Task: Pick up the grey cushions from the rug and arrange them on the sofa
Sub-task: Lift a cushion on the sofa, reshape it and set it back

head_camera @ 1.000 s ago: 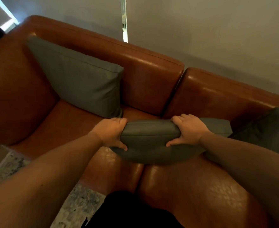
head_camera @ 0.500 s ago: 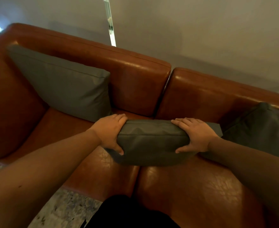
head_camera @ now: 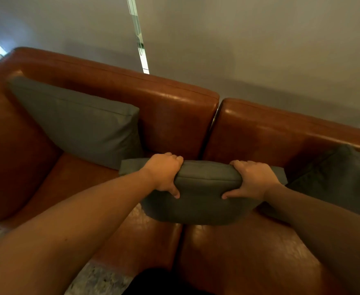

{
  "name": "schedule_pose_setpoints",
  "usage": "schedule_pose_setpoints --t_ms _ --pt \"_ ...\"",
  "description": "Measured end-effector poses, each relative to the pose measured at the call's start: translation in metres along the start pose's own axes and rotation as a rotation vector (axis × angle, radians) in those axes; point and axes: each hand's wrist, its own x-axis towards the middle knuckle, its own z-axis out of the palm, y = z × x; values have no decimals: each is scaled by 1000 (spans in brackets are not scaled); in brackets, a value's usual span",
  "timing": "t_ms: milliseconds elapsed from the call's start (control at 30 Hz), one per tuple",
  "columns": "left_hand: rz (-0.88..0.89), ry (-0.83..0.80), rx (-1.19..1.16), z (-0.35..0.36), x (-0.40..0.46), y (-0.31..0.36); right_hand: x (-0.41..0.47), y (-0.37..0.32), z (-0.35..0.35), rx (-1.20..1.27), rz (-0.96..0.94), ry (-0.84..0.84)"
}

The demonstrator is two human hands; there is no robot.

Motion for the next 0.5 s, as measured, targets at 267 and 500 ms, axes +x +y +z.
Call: schedule_pose_setpoints --t_ms 267,500 --pt "75 31 14 -52 46 -26 13 19 -31 -6 103 119" --pt "22 29 81 -57 77 -41 44 19 -29 49 285 64"
